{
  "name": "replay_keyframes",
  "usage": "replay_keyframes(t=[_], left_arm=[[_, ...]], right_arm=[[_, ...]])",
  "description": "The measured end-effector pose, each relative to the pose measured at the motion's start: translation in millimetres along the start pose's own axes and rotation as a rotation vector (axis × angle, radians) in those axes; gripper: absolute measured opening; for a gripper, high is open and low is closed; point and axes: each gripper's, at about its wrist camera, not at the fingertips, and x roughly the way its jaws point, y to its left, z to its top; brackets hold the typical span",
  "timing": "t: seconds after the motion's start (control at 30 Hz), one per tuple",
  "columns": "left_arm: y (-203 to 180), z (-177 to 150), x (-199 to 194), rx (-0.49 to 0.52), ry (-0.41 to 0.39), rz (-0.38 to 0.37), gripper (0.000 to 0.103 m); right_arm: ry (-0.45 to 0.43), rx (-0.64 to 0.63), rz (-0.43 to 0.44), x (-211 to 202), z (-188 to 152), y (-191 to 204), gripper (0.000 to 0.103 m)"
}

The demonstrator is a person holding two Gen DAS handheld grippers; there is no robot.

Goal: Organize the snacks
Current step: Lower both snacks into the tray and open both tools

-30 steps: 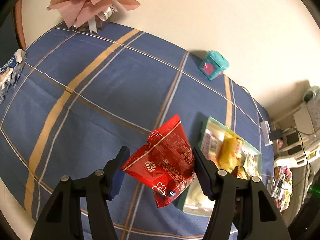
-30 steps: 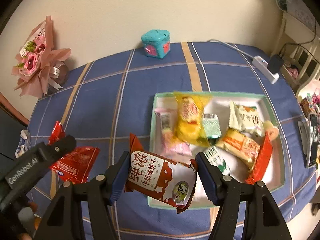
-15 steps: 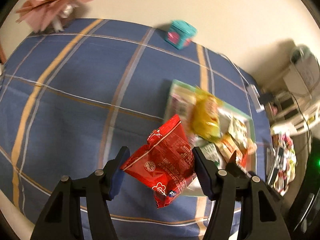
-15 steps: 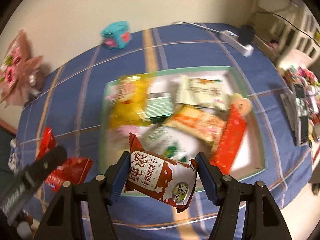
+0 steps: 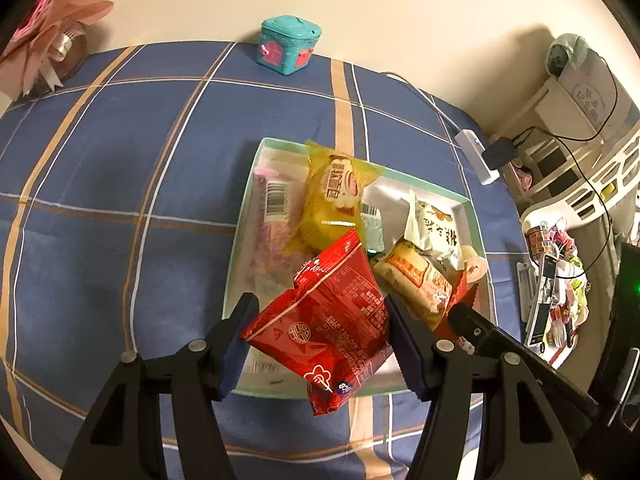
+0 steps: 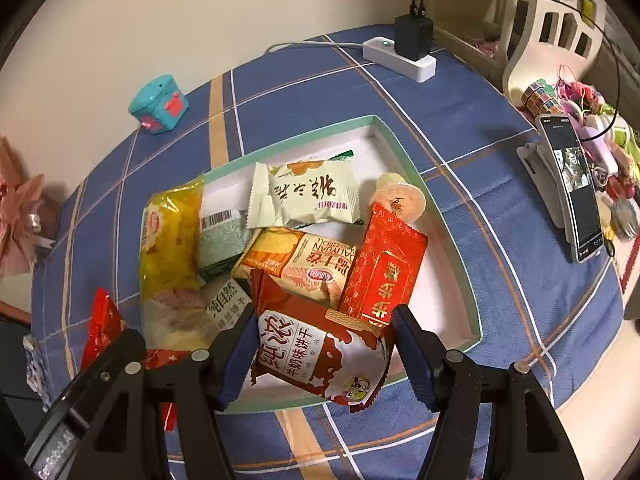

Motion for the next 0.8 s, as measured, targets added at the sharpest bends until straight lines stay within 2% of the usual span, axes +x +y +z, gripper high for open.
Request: replay_keyframes(t=[0.3, 0.57, 0.7, 0.8], left_arm=[[-7.0, 20.5, 9.7, 0.01, -0.035, -0.013, 0.065], [-8.7, 28.0, 20.2, 0.0, -0.031, -0.025, 0.066], [-8.3, 28.4, 18.0, -0.003, -0.035, -0.012, 0.077], [-5.9, 28.1, 13.7, -0.006, -0.026, -0.013, 0.078]], right_arm=[[-0.017, 0.026, 0.04, 5.4, 14.0, -0.8, 0.069], [-0.018, 0.038, 0.055, 11.2, 23.5, 1.4, 0.07], [-0.022, 0.035, 0.056, 10.3, 24.9, 3.8, 0.071], [-0.018, 0.044, 0.061, 10.1, 24.5, 2.3, 0.073]])
